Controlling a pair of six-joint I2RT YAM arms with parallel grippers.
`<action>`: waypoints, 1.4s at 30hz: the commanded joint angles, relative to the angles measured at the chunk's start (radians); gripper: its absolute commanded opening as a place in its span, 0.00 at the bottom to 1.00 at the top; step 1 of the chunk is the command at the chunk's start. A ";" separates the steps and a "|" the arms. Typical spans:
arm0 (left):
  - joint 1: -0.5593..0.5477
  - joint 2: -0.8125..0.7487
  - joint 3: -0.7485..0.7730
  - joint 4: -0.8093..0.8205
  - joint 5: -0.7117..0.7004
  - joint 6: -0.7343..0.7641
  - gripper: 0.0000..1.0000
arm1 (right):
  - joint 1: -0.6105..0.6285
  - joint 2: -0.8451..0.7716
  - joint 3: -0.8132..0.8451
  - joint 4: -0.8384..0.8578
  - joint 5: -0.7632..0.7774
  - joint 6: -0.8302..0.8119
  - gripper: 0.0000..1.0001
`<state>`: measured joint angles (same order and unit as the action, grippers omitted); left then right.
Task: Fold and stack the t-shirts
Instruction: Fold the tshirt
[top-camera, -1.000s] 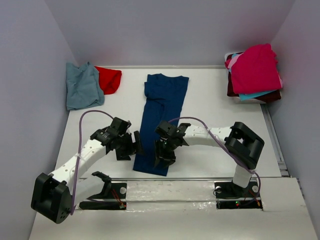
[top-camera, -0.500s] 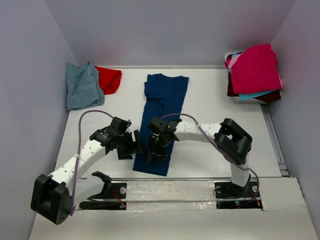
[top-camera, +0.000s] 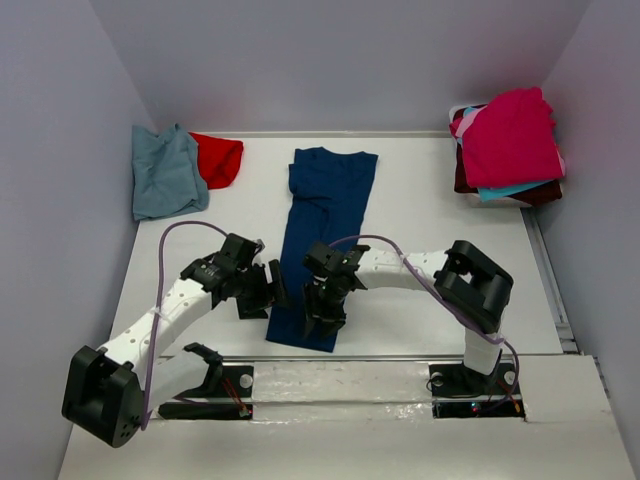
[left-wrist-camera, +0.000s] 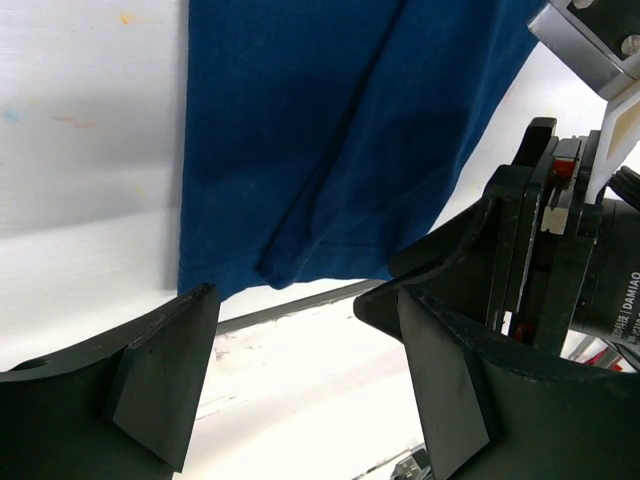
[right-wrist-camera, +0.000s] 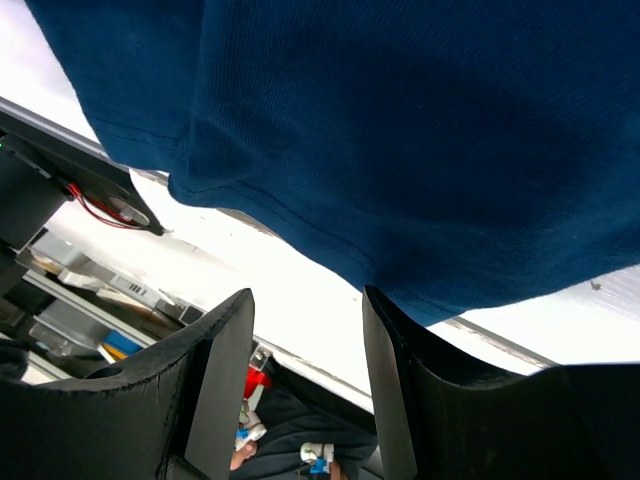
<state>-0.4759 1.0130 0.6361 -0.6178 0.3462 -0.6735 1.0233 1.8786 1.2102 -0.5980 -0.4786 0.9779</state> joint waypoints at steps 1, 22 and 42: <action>-0.003 0.016 0.007 0.020 0.024 0.009 0.83 | 0.011 -0.019 0.035 0.012 -0.008 0.007 0.53; -0.003 0.036 0.011 0.035 0.047 0.038 0.83 | 0.020 0.010 0.051 -0.031 0.021 -0.008 0.53; 0.017 -0.123 0.102 -0.083 -0.141 0.003 0.83 | 0.020 0.205 0.388 -0.126 -0.011 -0.059 0.53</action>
<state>-0.4599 0.9298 0.6762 -0.6853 0.2371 -0.6529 1.0340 2.0594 1.5368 -0.7277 -0.4614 0.9264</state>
